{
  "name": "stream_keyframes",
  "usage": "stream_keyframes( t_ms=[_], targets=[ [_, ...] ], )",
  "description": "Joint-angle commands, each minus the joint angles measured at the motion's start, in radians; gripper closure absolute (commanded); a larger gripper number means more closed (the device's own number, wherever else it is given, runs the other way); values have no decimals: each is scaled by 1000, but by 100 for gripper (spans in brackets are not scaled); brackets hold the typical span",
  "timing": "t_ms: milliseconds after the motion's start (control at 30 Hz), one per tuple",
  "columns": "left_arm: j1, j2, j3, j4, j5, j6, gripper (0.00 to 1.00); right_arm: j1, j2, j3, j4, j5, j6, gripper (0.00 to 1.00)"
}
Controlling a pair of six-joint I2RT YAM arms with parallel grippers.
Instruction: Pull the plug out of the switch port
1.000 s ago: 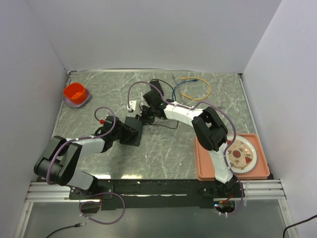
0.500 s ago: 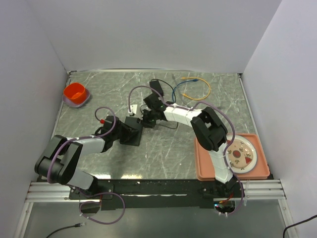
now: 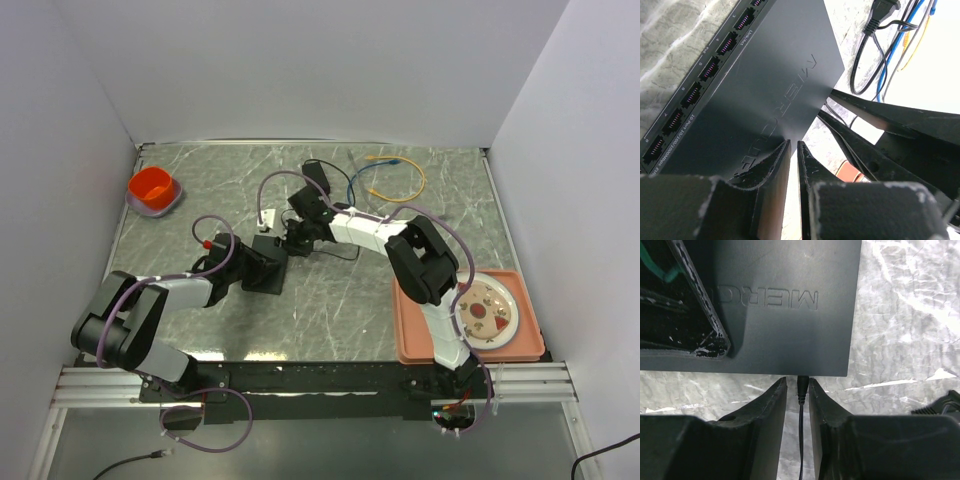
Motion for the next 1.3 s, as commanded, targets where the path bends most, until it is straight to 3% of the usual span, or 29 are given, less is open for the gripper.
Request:
stream_keyframes(
  t_ms=[0, 500, 833, 1267],
  targets=[
    [1, 42, -41, -142, -26, 13, 80, 16, 12, 72, -14, -15, 32, 69],
    [1, 33, -46, -137, -23, 11, 80, 31, 81, 164, -87, 31, 36, 71],
    [-1, 34, -45, -142, -21, 10, 80, 33, 66, 135, -70, 41, 39, 100],
    [-1, -9, 35, -228, -78, 69, 82, 31, 36, 74, -72, 81, 85, 100]
  ],
)
